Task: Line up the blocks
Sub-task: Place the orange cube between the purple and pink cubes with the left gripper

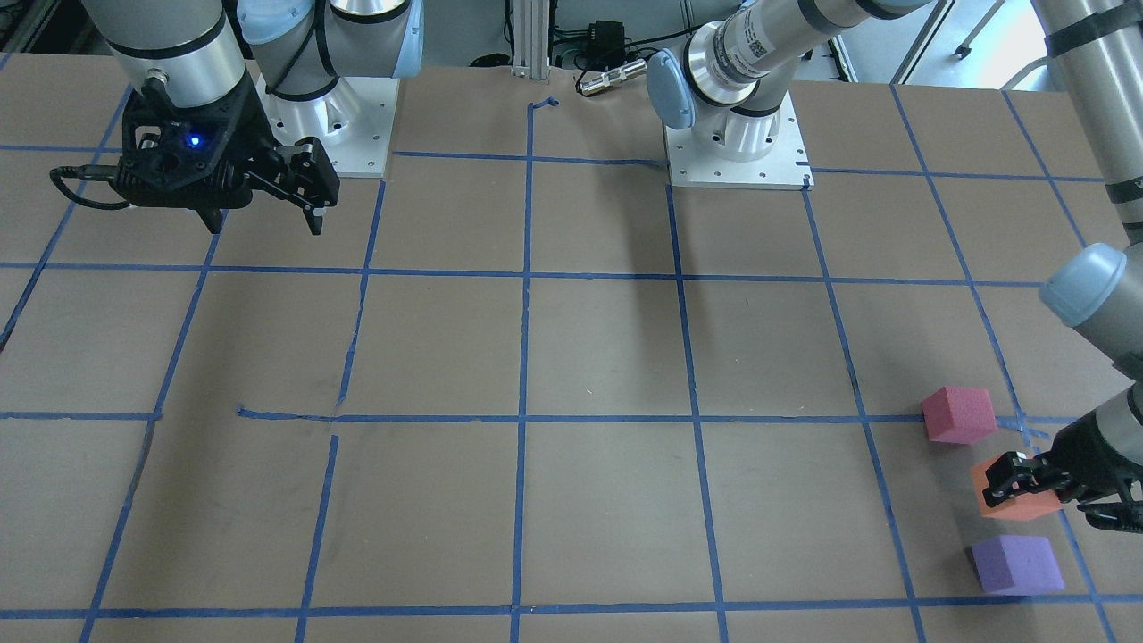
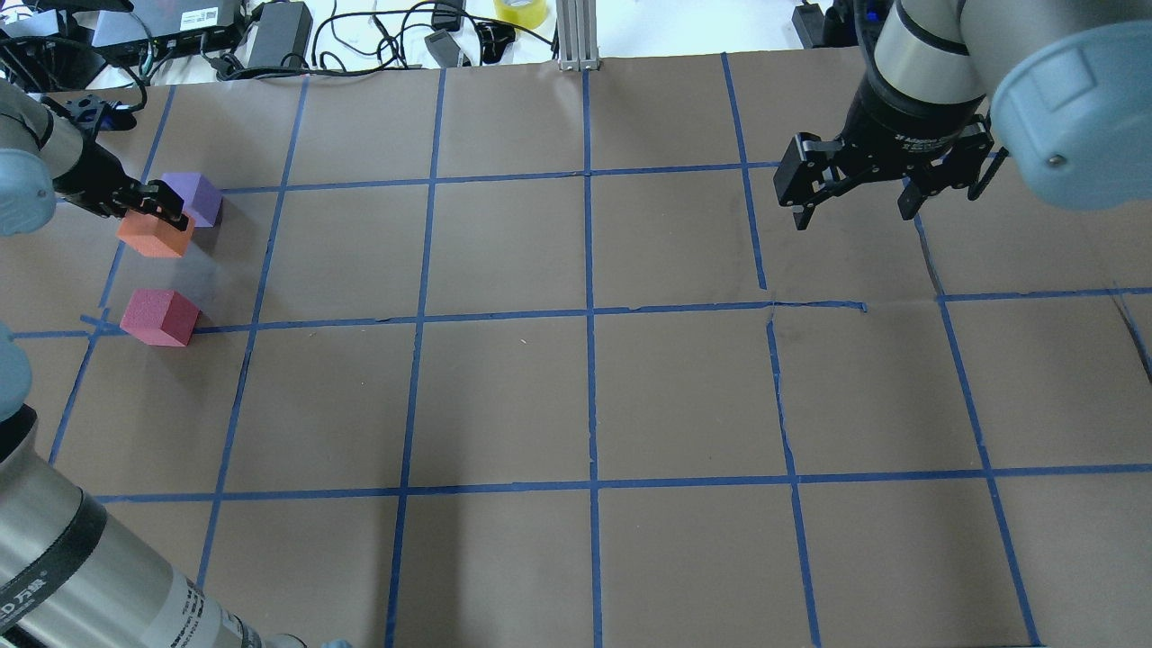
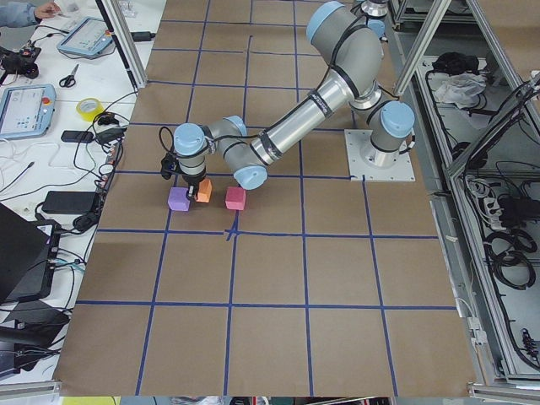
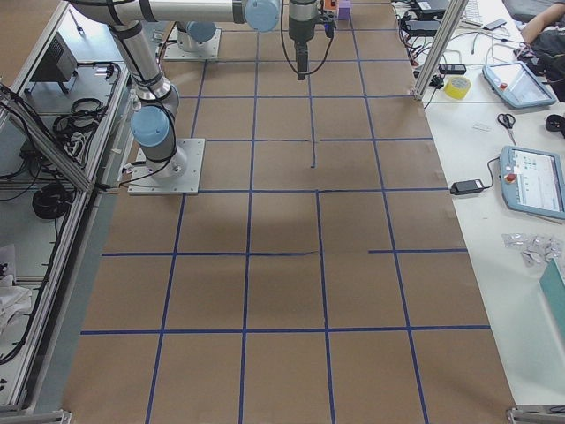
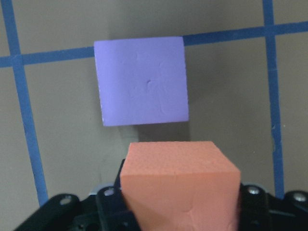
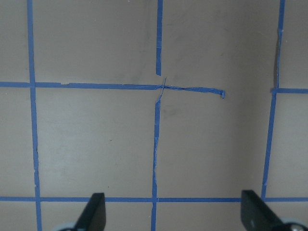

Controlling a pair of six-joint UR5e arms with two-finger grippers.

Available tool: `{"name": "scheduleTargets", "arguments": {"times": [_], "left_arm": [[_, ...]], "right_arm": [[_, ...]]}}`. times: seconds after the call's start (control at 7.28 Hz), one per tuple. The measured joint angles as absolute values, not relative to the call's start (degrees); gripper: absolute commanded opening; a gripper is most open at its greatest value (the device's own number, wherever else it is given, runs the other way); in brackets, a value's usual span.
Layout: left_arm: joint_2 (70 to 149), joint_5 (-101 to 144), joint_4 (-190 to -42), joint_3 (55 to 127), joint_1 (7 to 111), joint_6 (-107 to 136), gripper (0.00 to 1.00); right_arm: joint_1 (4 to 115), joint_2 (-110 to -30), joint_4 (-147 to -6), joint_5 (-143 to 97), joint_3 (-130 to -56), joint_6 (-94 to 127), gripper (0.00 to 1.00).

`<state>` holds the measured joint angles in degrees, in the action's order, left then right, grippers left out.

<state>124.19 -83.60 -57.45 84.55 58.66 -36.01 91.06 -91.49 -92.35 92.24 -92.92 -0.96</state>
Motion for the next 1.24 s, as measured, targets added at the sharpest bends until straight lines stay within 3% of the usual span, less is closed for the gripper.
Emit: {"name": "scheduleTargets", "arguments": {"times": [0.55,0.69,0.82,0.96,1.24], "left_arm": [[125.66,-84.9,-57.24,86.26,58.2,-33.13,0.0],[126.28,-85.89,-57.22,86.26,58.2,-32.61,0.17],[126.85,-86.33,-57.17,86.28,58.23,-32.49,0.6],[127.21,-86.39,-56.97,86.42,58.26,-32.57,0.65],[127.59,-86.17,-56.6,86.92,58.42,-32.3,0.66]], "right_arm": [[91.0,-91.49,-92.36,92.68,-93.47,-1.04,1.0],[90.98,-91.49,-92.39,92.71,-93.49,-1.0,1.0],[90.97,-91.49,-92.37,92.7,-93.51,-0.96,1.0],[90.97,-91.5,-92.34,92.68,-93.51,-0.95,1.0],[90.97,-91.49,-92.36,92.72,-93.52,-1.04,1.0]]}}
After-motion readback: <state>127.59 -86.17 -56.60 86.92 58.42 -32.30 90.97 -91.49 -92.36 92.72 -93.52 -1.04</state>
